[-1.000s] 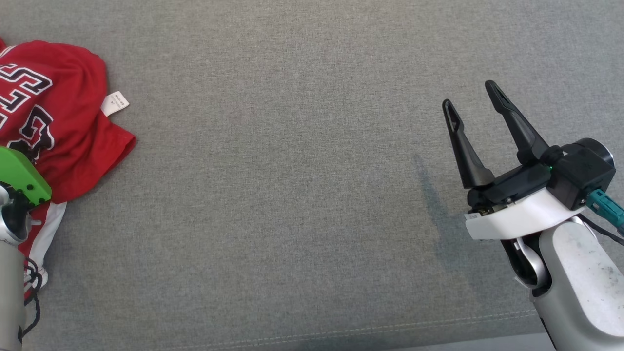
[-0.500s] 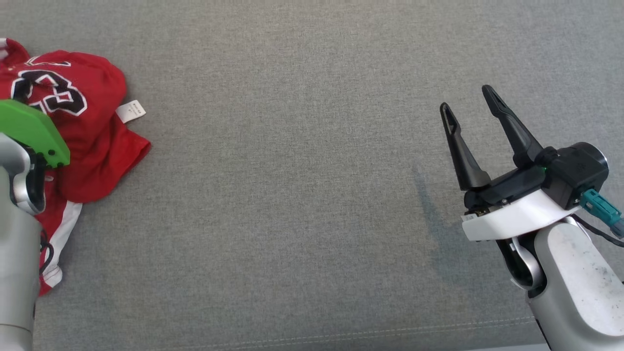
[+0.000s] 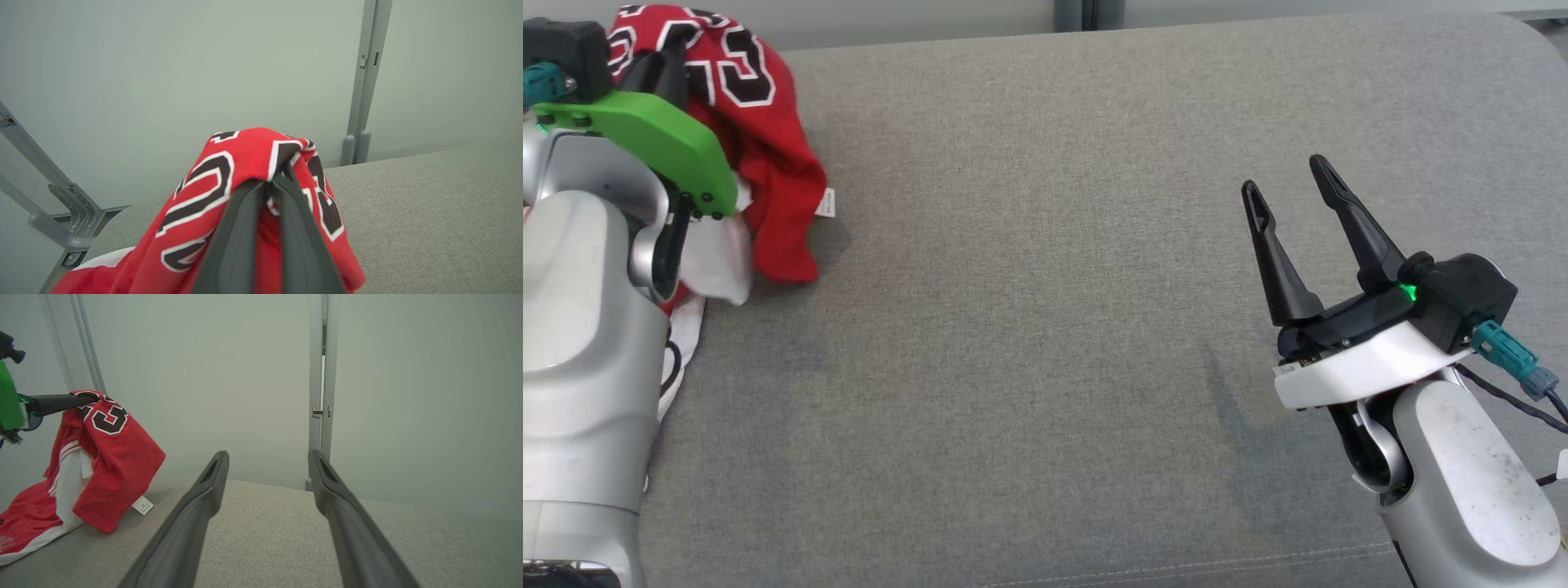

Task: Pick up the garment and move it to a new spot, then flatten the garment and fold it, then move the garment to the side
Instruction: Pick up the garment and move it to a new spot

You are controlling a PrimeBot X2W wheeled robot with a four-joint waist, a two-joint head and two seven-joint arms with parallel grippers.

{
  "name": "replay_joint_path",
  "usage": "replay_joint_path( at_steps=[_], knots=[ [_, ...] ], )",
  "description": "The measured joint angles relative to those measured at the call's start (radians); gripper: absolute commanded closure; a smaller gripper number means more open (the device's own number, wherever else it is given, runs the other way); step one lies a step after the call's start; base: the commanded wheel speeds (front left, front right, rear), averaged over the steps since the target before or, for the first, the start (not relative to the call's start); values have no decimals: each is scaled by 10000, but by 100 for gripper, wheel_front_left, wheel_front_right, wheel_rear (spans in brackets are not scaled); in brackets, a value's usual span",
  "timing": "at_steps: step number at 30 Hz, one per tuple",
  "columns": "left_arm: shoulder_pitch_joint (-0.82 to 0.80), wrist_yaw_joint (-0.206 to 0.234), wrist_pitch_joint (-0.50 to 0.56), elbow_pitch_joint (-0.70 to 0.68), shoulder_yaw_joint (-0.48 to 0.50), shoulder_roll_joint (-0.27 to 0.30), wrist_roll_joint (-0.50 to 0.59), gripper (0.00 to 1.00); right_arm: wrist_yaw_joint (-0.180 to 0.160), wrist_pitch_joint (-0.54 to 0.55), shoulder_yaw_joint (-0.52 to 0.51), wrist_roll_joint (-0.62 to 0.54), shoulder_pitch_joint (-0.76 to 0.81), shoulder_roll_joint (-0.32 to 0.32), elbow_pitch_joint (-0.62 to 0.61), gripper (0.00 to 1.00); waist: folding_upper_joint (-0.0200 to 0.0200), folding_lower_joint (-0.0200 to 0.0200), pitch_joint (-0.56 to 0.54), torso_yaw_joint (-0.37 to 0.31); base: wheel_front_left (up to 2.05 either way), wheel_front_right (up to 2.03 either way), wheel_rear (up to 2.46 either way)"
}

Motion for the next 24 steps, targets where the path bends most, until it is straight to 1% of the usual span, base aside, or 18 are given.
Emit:
replay_joint_path(
  at_steps=[4, 7, 10, 12, 15, 16, 18, 22, 24],
  knots=[
    [-53, -391, -69, -424, -458, -407, 71, 100, -17, -2, -92, 77, 112, 98, 71, 0, 0, 0, -320, -247, 0, 0, 0],
    [-52, -527, -92, -708, -617, -947, -123, 100, -33, -2, -217, 81, 280, 130, 130, 0, 0, 0, -519, -515, 0, 0, 0],
    [-52, -577, -50, -993, -763, -1522, -403, 100, -44, -15, -322, 92, 431, 128, 146, 0, 0, 0, -709, -813, 0, 0, 0],
    [-50, -600, 25, -1170, -717, -1912, -890, 100, -48, -27, -351, 94, 509, 130, 151, 0, 0, 0, -819, -1031, 0, 0, 0],
    [-22, -602, 222, -1369, -775, -2311, -1248, 100, -63, -27, -441, 96, 668, 117, 142, 0, 0, -1, -945, -1368, 0, 0, 0],
    [29, -602, 278, -1383, -809, -2359, -1356, 100, -125, -27, -497, 104, 717, 98, 132, 0, 1, 0, -975, -1479, 0, 0, 0],
    [318, -602, 474, -1337, -880, -2341, -1513, 100, -130, -27, -652, 161, 847, 48, 115, 0, 0, -1, -1018, -1692, 0, 0, 0],
    [1526, -587, 673, -794, -1001, -2190, -1749, 100, -130, -27, -767, 171, 964, 27, 19, 0, 0, 0, -1015, -2036, 0, 0, 0],
    [2099, -510, 849, -449, -1081, -2067, -1801, 99, -132, -27, -899, 176, 1011, 12, -50, 0, 0, -1, -959, -2139, 0, 0, 0]
  ],
)
